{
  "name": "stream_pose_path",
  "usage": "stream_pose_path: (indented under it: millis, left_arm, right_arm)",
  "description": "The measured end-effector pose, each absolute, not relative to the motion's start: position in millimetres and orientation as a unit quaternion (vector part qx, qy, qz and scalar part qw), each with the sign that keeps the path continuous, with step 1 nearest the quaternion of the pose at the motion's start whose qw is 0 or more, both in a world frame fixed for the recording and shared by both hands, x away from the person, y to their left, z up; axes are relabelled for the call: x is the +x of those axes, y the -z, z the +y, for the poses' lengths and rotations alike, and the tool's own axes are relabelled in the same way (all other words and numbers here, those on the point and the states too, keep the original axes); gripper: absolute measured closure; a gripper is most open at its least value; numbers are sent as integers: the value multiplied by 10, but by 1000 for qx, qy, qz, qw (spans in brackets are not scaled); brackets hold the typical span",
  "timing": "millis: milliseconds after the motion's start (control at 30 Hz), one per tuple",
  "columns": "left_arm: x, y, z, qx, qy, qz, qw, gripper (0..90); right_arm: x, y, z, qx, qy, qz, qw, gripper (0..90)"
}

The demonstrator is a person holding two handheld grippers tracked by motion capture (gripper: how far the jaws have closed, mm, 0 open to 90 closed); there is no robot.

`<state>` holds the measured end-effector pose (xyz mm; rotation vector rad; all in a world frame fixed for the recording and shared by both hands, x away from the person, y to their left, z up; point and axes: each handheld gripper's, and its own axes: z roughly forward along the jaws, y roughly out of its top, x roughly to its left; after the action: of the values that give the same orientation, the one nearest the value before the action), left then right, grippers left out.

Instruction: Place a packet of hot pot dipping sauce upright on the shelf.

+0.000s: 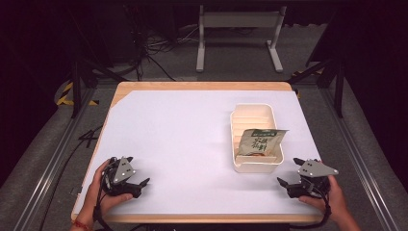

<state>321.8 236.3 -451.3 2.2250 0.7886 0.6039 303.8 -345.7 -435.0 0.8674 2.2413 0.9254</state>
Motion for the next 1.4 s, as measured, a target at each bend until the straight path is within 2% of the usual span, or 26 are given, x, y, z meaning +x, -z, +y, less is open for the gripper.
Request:
stream_pose_path:
  millis: [233, 1400]
  left_arm:
    - [3160, 4510, 2542, 823, -207, 347, 398, 88]
    - [3124, 4508, 2495, 827, -233, 339, 384, 84]
  right_arm:
    - [3041, 4359, -3450, 319, -339, 840, 279, 118]
    - [3060, 4336, -3460, 324, -343, 836, 282, 118]
